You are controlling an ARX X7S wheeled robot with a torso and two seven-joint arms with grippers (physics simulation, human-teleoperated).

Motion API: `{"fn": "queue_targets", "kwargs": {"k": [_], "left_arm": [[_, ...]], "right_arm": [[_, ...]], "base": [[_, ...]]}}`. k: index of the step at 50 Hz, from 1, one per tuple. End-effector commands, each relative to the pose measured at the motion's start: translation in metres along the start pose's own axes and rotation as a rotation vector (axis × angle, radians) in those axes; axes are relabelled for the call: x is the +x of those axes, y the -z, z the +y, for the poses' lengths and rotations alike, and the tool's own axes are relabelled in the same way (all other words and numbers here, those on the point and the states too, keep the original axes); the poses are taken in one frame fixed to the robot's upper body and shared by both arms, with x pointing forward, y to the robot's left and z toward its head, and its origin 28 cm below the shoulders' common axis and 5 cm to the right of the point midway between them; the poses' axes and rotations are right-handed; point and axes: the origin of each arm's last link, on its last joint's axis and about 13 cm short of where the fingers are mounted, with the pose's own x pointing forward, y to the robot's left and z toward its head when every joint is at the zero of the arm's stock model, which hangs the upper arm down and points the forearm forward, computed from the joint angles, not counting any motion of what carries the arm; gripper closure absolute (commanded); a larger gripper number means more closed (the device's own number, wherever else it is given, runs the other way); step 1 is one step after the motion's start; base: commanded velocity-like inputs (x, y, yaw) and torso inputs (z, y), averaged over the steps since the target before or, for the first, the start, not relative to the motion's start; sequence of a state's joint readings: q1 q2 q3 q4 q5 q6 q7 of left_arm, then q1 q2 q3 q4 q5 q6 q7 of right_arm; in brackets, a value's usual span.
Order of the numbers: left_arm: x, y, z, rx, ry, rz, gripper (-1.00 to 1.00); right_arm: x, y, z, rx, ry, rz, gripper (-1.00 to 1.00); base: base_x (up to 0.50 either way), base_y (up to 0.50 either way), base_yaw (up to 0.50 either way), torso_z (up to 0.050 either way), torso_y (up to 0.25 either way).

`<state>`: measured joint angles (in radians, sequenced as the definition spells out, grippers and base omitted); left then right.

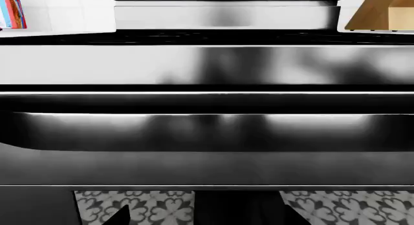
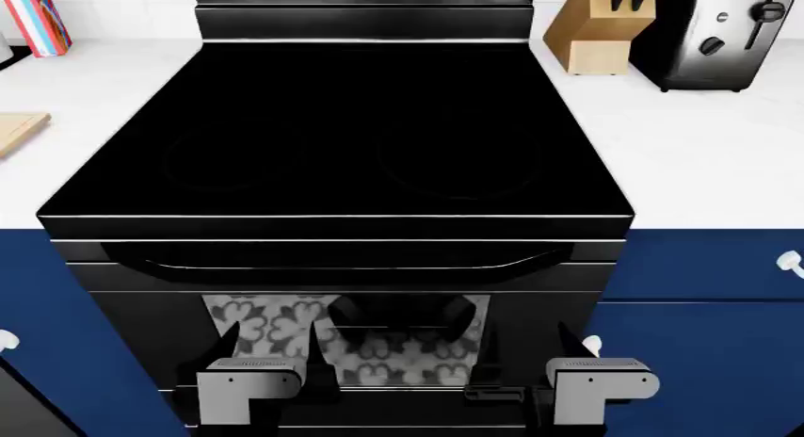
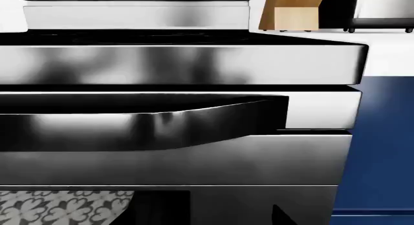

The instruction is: From the different types of pastries on the counter, select a croissant and place it on the cutting board. Then retrieve a jar of jam from the cabinet and place it alongside the croissant on the cutting board.

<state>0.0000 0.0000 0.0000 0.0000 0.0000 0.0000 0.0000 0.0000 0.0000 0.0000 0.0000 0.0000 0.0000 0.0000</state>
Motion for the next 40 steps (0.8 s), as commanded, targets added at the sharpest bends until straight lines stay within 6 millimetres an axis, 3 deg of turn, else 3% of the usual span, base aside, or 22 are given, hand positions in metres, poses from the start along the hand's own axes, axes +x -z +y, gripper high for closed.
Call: {"fn": "queue_targets", "kwargs": {"k": [1,8,16,22,30,34,40], "left_arm": [[0.0,-0.002,0.0,-0.011,-0.002,0.003,-1.0],[-0.003,-0.021,-0.002,0.089,-0.008,-0.046,-1.0],[0.001,-0.058,-0.001,0.029,0.04,-0.098,-1.0],[0.006,-0.093,-0.001,0.016,0.072,-0.137,-1.0],[0.004,-0.129,0.006,0.012,0.085,-0.202,-1.0],[0.002,-0.14,0.013,0.001,0.065,-0.239,-1.0],[0.001,-0.147,0.019,0.009,0.047,-0.264,-1.0]], "right_arm": [[0.0,-0.001,0.0,-0.002,-0.004,-0.005,-1.0],[0.001,-0.011,0.0,-0.03,-0.002,-0.024,-1.0],[0.006,-0.031,-0.002,-0.066,-0.004,-0.055,-1.0],[0.012,-0.057,-0.007,-0.085,0.006,-0.105,-1.0],[0.009,-0.106,-0.014,-0.099,-0.056,-0.216,-1.0],[0.006,-0.126,-0.015,-0.07,-0.101,-0.278,-1.0],[0.003,-0.138,-0.017,-0.055,-0.111,-0.32,-1.0]], "base": [[0.0,0.0,0.0,0.0,0.0],[0.0,0.0,0.0,0.0,0.0],[0.0,0.0,0.0,0.047,0.0],[0.0,0.0,0.0,0.05,0.0],[0.0,0.07,0.0,0.05,0.0],[0.0,0.5,0.0,0.05,0.0],[0.0,0.08,0.42,0.05,0.0]]}}
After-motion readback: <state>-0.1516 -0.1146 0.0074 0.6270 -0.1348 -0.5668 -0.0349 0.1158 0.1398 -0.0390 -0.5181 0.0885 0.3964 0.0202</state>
